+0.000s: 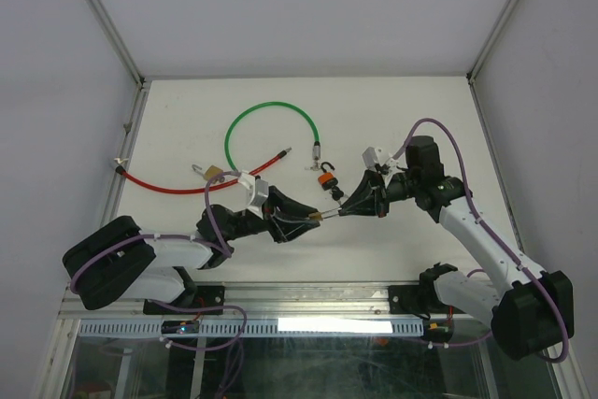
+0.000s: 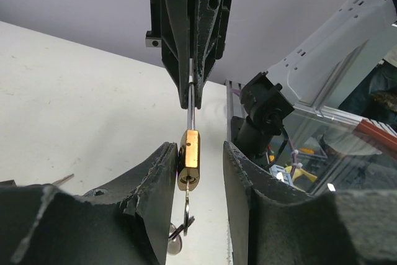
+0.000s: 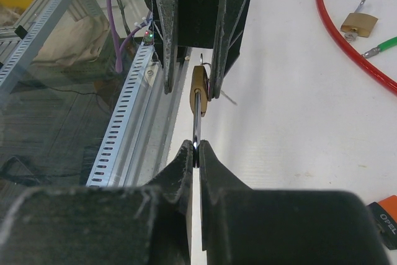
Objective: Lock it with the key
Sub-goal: Lock the lock.
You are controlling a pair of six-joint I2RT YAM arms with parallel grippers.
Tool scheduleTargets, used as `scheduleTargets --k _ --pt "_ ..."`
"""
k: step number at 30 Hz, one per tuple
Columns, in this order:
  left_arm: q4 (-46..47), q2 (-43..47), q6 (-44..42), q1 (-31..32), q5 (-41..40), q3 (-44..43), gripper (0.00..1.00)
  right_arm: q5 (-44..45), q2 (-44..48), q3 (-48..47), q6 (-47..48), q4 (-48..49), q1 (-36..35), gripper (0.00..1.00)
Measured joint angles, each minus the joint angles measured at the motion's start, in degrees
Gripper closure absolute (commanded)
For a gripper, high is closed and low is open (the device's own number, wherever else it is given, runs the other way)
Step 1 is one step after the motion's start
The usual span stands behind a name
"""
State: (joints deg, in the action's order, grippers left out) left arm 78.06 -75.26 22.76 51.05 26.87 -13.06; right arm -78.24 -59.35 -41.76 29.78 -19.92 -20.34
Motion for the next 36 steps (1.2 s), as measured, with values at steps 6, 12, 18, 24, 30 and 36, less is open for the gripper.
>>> scheduleTargets --k 6,12,18,24,30,36 --pt "-2.64 0.00 -0.85 0.00 -0.04 -0.50 0.64 -0.02 -0.07 0.00 -0.20 0.26 0.02 1.00" --pt "-5.70 0.44 -1.29 0.02 -0.07 -1.31 0.74 -0.07 -0.20 0.00 -0.33 0.42 0.02 1.00" --pt "-6.84 0.70 -1.77 0.02 0.00 -1.57 1.00 -0.17 -0.24 0.00 -0.37 0.44 0.09 1.00" --pt "-8.02 1.05 -2.86 0.02 0.31 -1.92 1.00 -0.57 -0.74 0.00 -0.55 0.48 0.17 1.00" --pt "-14.32 2.03 -6.01 -0.07 2.19 -4.48 1.00 -1.79 -2.62 0.00 -2.03 0.83 0.11 1.00" --pt "-18.32 1.60 -6.47 -0.76 4.70 -6.12 1.00 -1.97 -3.26 0.57 -2.21 0.83 -0.11 1.00"
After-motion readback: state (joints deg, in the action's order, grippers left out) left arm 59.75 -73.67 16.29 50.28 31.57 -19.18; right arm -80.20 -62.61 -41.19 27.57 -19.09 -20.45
